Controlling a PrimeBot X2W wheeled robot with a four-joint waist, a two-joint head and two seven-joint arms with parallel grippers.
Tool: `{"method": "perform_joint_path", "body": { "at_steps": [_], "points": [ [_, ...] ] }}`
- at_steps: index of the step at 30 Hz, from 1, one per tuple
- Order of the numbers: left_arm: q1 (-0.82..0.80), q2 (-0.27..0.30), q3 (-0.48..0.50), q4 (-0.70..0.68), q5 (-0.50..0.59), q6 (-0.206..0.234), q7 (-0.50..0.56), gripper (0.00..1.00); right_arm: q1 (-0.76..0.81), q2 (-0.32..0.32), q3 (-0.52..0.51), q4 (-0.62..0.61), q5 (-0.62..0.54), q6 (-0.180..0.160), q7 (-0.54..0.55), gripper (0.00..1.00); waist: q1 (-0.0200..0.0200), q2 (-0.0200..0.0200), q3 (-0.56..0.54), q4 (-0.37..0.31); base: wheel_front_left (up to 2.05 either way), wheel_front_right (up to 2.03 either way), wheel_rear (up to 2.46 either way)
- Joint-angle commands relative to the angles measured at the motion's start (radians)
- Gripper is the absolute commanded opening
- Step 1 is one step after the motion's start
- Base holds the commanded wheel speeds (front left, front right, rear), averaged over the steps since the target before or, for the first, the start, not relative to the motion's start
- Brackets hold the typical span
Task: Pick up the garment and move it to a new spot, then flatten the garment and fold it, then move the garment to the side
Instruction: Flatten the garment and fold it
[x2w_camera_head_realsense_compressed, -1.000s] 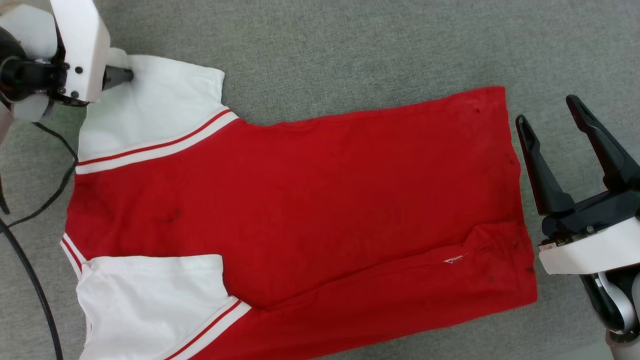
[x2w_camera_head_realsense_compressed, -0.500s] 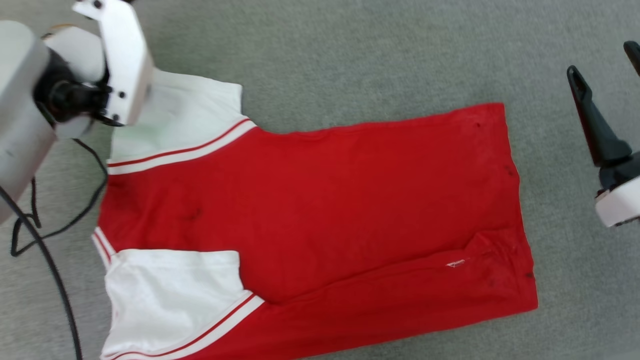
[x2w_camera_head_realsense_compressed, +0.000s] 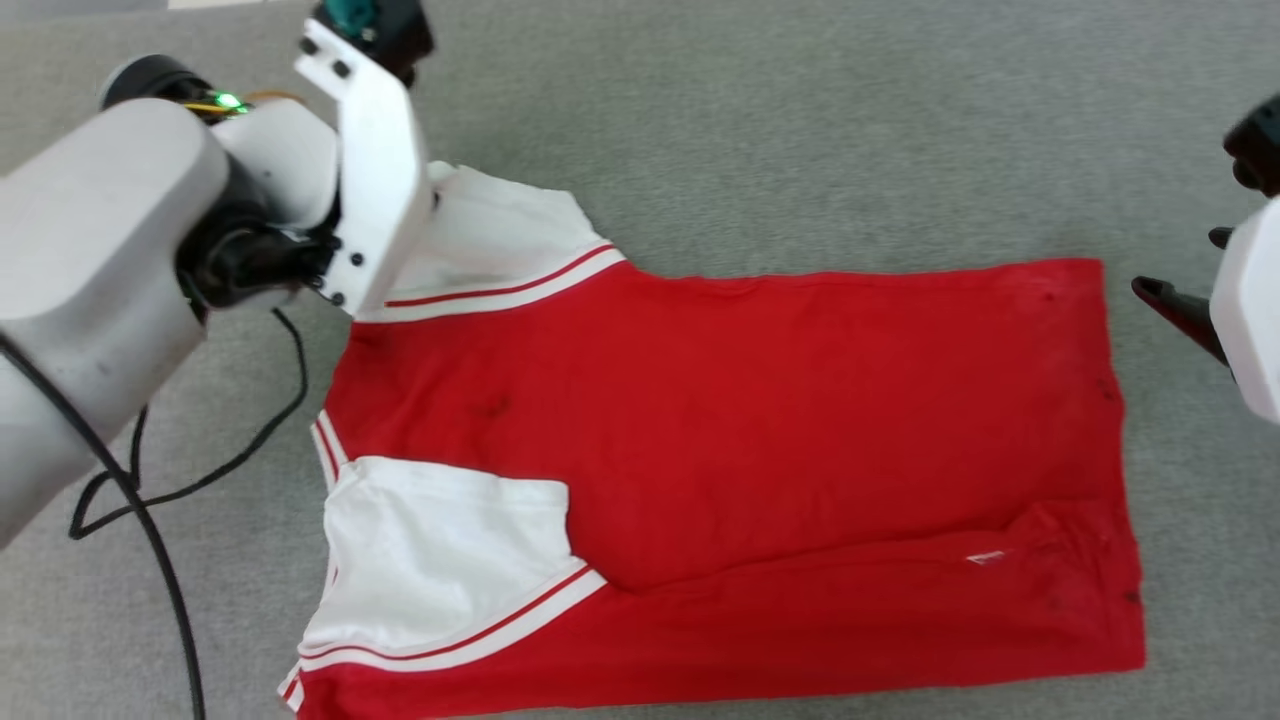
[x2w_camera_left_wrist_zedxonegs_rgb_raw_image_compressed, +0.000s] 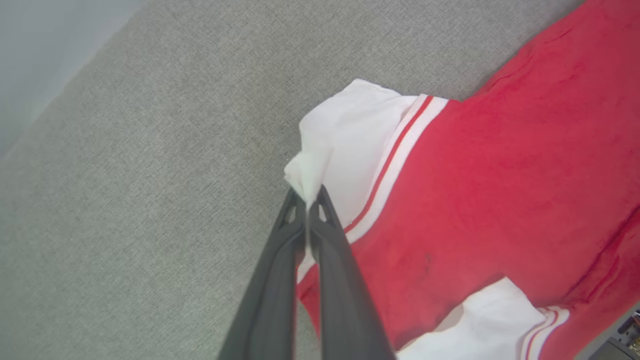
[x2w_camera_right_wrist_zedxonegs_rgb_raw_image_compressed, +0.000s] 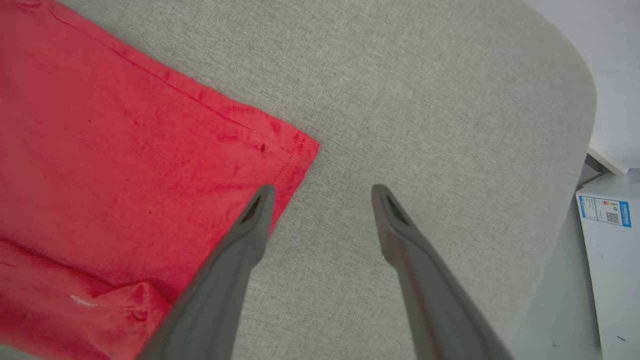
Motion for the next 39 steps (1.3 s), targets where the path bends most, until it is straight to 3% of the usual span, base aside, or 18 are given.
{"method": "perform_joint_path", "body": {
  "at_steps": [1, 7, 17, 18, 19, 25, 29, 39],
  "points": [
    [-0.009, -0.008, -0.004, -0.012, 0.002, 0.000, -0.006, 0.00, -0.034, -0.002, 0.023, 0.021, 0.003, -0.001, 0.027, 1.00, -0.0001, 0.0000, 0.019, 0.022, 0.00, 0.00, 0.00],
    [-0.040, -0.026, -0.020, -0.054, 0.017, 0.000, -0.024, 0.00, -0.127, 0.082, 0.053, 0.201, 0.071, -0.001, 0.117, 1.00, -0.0001, 0.0000, 0.063, 0.064, 0.00, 0.00, 0.00],
    [-0.035, 0.003, -0.030, -0.085, 0.012, -0.001, -0.060, 0.00, -0.048, 0.159, 0.132, 0.382, 0.089, -0.001, 0.077, 1.00, -0.0001, 0.0000, 0.089, 0.082, 0.00, 0.00, 0.00],
    [-0.029, 0.005, -0.031, -0.082, 0.009, -0.001, -0.065, 0.00, -0.048, 0.157, 0.137, 0.384, 0.087, -0.001, 0.063, 0.04, -0.0001, 0.0000, 0.085, 0.081, 0.00, 0.00, 0.00],
    [-0.022, 0.003, -0.032, -0.078, 0.008, -0.001, -0.070, 0.00, -0.052, 0.155, 0.134, 0.386, 0.087, -0.001, 0.044, 0.00, -0.0001, 0.0000, 0.078, 0.081, 0.00, 0.00, 0.00],
    [0.024, -0.012, -0.033, -0.078, 0.023, -0.001, -0.114, 0.00, -0.072, 0.144, 0.114, 0.362, 0.124, 0.000, -0.075, 0.00, -0.0001, 0.0000, -0.013, 0.078, 0.00, 0.00, 0.00],
    [0.090, 0.019, -0.035, -0.128, 0.024, -0.001, -0.150, 0.00, -0.035, 0.132, 0.131, 0.331, 0.154, -0.001, -0.150, 0.00, -0.0001, 0.0000, -0.089, 0.066, 0.00, 0.00, 0.00],
    [0.295, 0.121, -0.035, -0.263, 0.038, -0.001, -0.164, 0.00, 0.142, 0.034, 0.192, 0.254, 0.216, -0.001, -0.273, 0.00, -0.0001, 0.0000, -0.255, 0.079, 0.00, 0.00, 0.00]
  ]
}}
